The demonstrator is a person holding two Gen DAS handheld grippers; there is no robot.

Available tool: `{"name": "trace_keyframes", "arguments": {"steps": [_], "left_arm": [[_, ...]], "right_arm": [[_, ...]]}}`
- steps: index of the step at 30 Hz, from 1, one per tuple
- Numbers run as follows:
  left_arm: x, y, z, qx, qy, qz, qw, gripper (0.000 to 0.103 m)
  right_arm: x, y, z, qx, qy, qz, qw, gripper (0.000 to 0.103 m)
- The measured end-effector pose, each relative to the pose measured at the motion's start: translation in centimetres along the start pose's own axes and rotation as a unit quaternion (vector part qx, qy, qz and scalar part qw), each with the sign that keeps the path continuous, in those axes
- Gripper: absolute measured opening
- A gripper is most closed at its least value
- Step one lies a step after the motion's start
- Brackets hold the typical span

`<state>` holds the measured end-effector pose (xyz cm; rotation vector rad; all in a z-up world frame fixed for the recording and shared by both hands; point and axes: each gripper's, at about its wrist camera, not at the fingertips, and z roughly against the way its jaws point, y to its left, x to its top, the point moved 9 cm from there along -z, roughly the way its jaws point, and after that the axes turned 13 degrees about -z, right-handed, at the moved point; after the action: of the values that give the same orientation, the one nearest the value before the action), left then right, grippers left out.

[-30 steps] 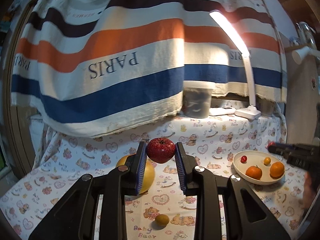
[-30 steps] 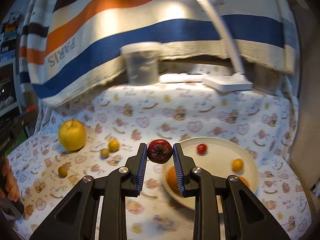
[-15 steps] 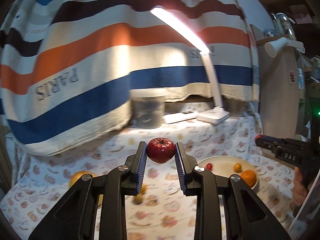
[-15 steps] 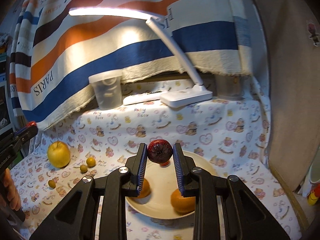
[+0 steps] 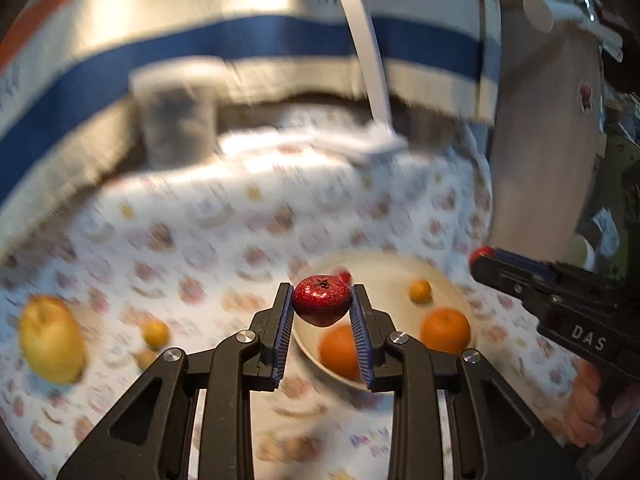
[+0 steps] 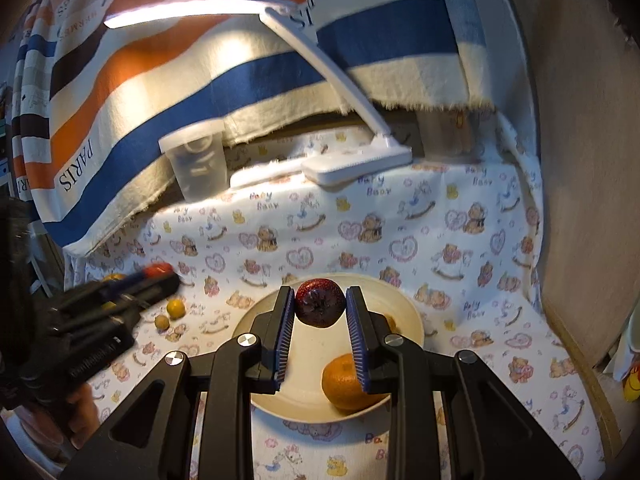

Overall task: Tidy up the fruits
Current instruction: 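Carry both red apples over the plate and open both tools to release them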

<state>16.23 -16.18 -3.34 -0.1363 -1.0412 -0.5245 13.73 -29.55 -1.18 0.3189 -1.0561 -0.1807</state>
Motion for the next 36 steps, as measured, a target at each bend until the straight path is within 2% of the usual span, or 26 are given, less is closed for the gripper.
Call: {"name": "trace_keyframes", "arguments": {"steps": [5,10,14,18,30,36], "left_arm": [[-1.9,-2.0,-1.4,-0.048,0.027,-0.006,0.9985,0.027],[-1.8,-4.3,-1.2,-0.089,0.012,-0.034,0.9954,0.027],[-2.2,-5.4,-1.9,-0.09,0.026,-0.051,0.9943,0.027],[-3.0,-5.2,-2.7,-0.072,0.048,-0.056,0.9946,0.027],[-3.4,-4.9,-3.4,-0.08,0.063,-0.046,0.9937,0.028],[-3.5,-4.9,-3.5,-0.082,0.069,-0.04,0.9934,0.028]], "right_arm": [[-1.5,-0.7,-1.6,0.005,0.077,-0.008,0.997,0.027],[-2.3,-1.1,-2.0,0.017,0.108,-0.023,0.994,0.027],[-2.7,-0.8,-2.1,0.031,0.125,-0.028,0.991,0.027],[-3.3,-0.9,-2.5,0.029,0.146,-0.035,0.988,0.027],[-5.1,-0.4,-3.3,0.02,0.19,-0.027,0.981,0.027],[-5.5,-0.4,-3.6,0.018,0.198,-0.026,0.98,0.027]]}}
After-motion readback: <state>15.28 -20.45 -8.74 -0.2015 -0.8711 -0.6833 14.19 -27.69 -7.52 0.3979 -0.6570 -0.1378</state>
